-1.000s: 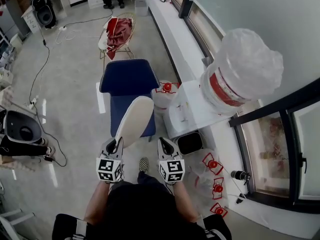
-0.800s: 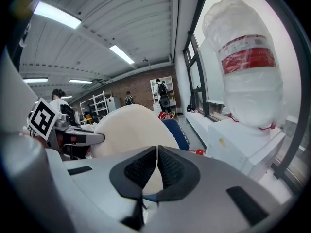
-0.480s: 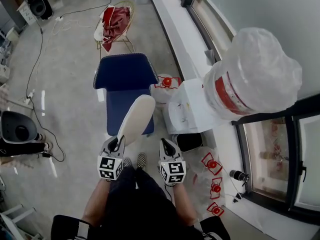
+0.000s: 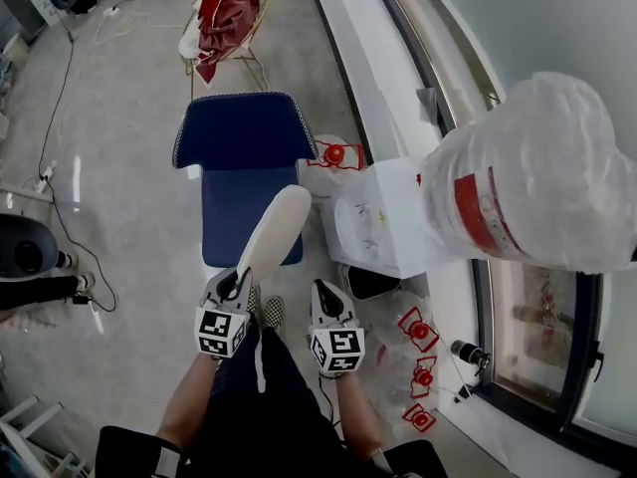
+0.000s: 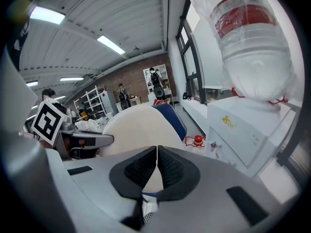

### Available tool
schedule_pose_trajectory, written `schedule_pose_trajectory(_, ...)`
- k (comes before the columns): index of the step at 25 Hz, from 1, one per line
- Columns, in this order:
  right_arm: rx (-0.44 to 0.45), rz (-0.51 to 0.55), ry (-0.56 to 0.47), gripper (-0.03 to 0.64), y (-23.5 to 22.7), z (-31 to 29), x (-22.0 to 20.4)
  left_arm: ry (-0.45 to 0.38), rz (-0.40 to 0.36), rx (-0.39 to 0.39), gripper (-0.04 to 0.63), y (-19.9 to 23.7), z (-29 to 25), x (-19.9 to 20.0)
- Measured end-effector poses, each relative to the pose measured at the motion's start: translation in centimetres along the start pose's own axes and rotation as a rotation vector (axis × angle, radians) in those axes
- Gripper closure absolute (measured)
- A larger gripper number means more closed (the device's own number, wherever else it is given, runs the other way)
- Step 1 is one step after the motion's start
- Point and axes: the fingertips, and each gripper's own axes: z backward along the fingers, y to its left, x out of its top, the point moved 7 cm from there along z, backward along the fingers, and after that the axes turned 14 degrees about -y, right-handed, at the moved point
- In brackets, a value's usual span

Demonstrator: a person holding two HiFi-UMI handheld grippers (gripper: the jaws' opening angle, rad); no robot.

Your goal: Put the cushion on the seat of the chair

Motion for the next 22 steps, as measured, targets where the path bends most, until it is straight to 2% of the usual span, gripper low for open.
schedule_pose_trajectory(11,-0.024,-0.032,0.053,0.588,-1.6,-3.1,-3.2,0.037,0.042,-0.019,0.551,0.8,-4.8,-3.5)
schedule_pose_trajectory(22,-0.032,-0.026,0.088,0.588,-2.8,-5.4,-5.6,0.056,0.071,-0.007,0.551,2.6,-6.9,-6.8)
